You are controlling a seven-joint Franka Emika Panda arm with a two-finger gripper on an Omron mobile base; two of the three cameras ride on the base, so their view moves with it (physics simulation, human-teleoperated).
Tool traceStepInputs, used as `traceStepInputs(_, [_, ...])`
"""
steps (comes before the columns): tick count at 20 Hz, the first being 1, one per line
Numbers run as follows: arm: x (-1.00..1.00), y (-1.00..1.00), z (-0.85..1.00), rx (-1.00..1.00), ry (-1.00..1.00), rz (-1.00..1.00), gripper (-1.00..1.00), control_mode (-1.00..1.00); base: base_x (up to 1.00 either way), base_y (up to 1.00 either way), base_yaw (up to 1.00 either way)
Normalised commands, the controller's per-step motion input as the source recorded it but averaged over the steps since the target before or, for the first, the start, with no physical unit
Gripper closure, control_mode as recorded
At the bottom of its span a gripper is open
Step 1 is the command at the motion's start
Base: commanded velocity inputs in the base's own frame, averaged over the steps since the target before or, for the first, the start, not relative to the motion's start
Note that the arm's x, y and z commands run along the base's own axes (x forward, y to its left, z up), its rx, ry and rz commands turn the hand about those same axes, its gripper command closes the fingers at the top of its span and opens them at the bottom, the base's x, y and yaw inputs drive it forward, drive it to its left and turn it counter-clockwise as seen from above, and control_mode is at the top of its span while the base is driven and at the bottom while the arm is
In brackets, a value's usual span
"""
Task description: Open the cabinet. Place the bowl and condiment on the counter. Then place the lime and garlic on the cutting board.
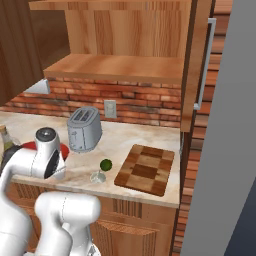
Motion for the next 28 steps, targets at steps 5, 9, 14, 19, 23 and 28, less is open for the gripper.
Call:
traceStepInputs(5, [0.09,0.02,-0.33,-0.04,-0.08,0.0,1.0,-1.0,0.0,0.0,0.0])
traceStepInputs(9, [0.09,0.0,-0.3,-0.03,-0.09,0.0,1.0,-1.0,0.0,0.0,0.0])
traceStepInputs(14, [0.09,0.0,-0.28,-0.01,-0.06,0.0,1.0,-1.0,0.0,0.0,0.0])
traceStepInputs(19, [0.1,0.0,-0.28,0.0,-0.07,0.0,1.0,-1.0,0.0,0.0,0.0])
traceStepInputs(23, [0.13,-0.06,-0.28,0.0,-0.05,0.0,1.0,-1.0,0.0,0.0,0.0])
traceStepInputs(28, [0.18,-0.13,-0.3,0.0,-0.04,0.0,1.0,-1.0,0.0,0.0,0.0])
